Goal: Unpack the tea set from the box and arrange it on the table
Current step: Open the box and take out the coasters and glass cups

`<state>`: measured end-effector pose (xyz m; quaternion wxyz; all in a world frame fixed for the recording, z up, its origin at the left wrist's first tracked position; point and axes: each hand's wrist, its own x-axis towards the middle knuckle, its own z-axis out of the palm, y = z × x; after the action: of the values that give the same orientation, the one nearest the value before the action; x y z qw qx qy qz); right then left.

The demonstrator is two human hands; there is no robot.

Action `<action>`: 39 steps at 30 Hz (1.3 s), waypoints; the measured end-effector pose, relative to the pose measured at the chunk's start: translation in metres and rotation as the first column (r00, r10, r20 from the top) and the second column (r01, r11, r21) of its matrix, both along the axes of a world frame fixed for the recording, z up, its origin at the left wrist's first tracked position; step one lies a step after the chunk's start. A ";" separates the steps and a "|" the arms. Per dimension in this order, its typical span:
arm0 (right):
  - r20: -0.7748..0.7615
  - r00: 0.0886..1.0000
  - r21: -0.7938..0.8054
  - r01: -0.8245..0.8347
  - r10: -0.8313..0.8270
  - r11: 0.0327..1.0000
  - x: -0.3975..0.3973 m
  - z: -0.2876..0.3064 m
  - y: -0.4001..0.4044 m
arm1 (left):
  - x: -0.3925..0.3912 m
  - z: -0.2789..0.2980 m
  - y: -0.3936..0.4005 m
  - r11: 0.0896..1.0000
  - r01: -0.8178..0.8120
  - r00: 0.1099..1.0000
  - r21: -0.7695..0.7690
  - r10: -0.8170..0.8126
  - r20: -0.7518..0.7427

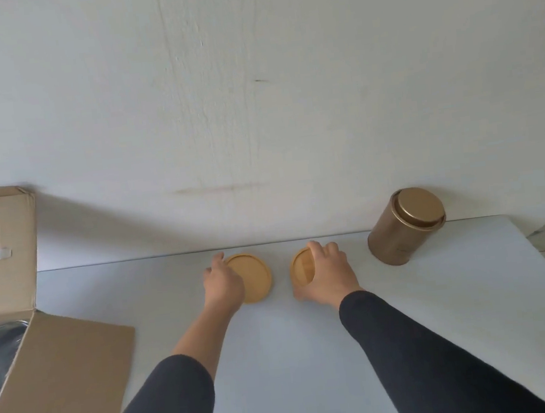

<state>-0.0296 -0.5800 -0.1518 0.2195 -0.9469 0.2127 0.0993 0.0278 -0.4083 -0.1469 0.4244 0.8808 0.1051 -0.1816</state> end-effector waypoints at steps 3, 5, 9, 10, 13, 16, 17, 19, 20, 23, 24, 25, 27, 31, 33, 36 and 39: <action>0.005 0.999 -0.007 -0.036 0.036 0.999 0.011 -0.004 -0.003 | 0.002 -0.005 -0.006 0.999 0.046 0.998 -0.005 -0.046 0.039; -0.012 0.998 -0.023 -0.063 0.063 0.998 0.014 -0.005 -0.003 | 0.002 -0.009 -0.008 0.995 0.082 0.995 0.056 -0.085 0.047; -0.045 0.996 -0.060 -0.080 0.077 0.995 0.017 -0.008 -0.003 | -0.004 -0.014 -0.011 0.896 0.261 0.958 0.360 -0.287 0.020; -0.053 0.996 -0.062 -0.079 0.075 0.995 0.017 -0.008 -0.002 | -0.006 -0.014 -0.012 0.858 0.307 0.943 0.411 -0.332 -0.011; -0.067 0.995 -0.058 -0.082 0.078 0.995 0.016 -0.010 -0.001 | -0.005 -0.017 -0.016 0.806 0.372 0.915 0.461 -0.402 -0.035; -0.045 0.996 -0.044 -0.083 0.081 0.996 0.015 -0.011 -0.001 | 0.002 -0.017 -0.019 0.844 0.343 0.925 0.413 -0.379 0.005; -0.036 0.996 -0.040 -0.079 0.077 0.996 0.015 -0.011 -0.002 | 0.004 -0.017 -0.020 0.850 0.338 0.927 0.404 -0.374 0.011; -0.023 0.998 -0.035 -0.066 0.066 0.997 0.016 -0.012 -0.003 | 0.007 -0.018 -0.022 0.856 0.329 0.930 0.399 -0.367 0.020; -0.019 0.998 -0.034 -0.061 0.060 0.998 0.017 -0.013 -0.003 | 0.007 -0.018 -0.023 0.859 0.325 0.932 0.396 -0.362 0.022; -0.018 0.999 -0.031 -0.049 0.048 0.998 0.021 -0.014 -0.003 | 0.007 -0.019 -0.024 0.862 0.328 0.931 0.387 -0.365 0.023; -0.020 0.999 -0.035 -0.046 0.045 0.998 0.022 -0.014 -0.002 | 0.007 -0.020 -0.024 0.861 0.330 0.930 0.386 -0.367 0.024; -0.023 0.999 -0.040 -0.044 0.043 0.998 0.022 -0.014 -0.002 | 0.007 -0.020 -0.024 0.860 0.332 0.929 0.387 -0.370 0.026; -0.029 0.999 -0.052 -0.043 0.042 0.998 0.022 -0.014 -0.001 | 0.009 -0.021 -0.023 0.858 0.335 0.927 0.388 -0.375 0.029; -0.053 0.997 -0.064 -0.055 0.052 0.996 0.022 -0.012 -0.003 | 0.007 -0.020 -0.019 0.860 0.352 0.922 0.369 -0.386 0.021; -0.062 0.996 -0.083 -0.063 0.058 0.995 0.021 -0.011 -0.004 | 0.004 -0.016 -0.016 0.870 0.352 0.928 0.346 -0.371 -0.011; -0.032 0.999 -0.120 -0.045 0.042 0.992 0.014 -0.009 0.004 | 0.001 -0.005 -0.005 0.885 0.327 0.942 0.331 -0.335 -0.035; 0.123 0.991 -0.194 -0.023 0.047 0.981 0.005 0.001 0.021 | -0.001 0.015 0.016 0.877 0.318 0.942 0.359 -0.336 -0.015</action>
<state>-0.0246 -0.5586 -0.1504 0.1384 -0.9717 0.1901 0.0218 0.0272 -0.3919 -0.1321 0.2231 0.9522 -0.0241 -0.2074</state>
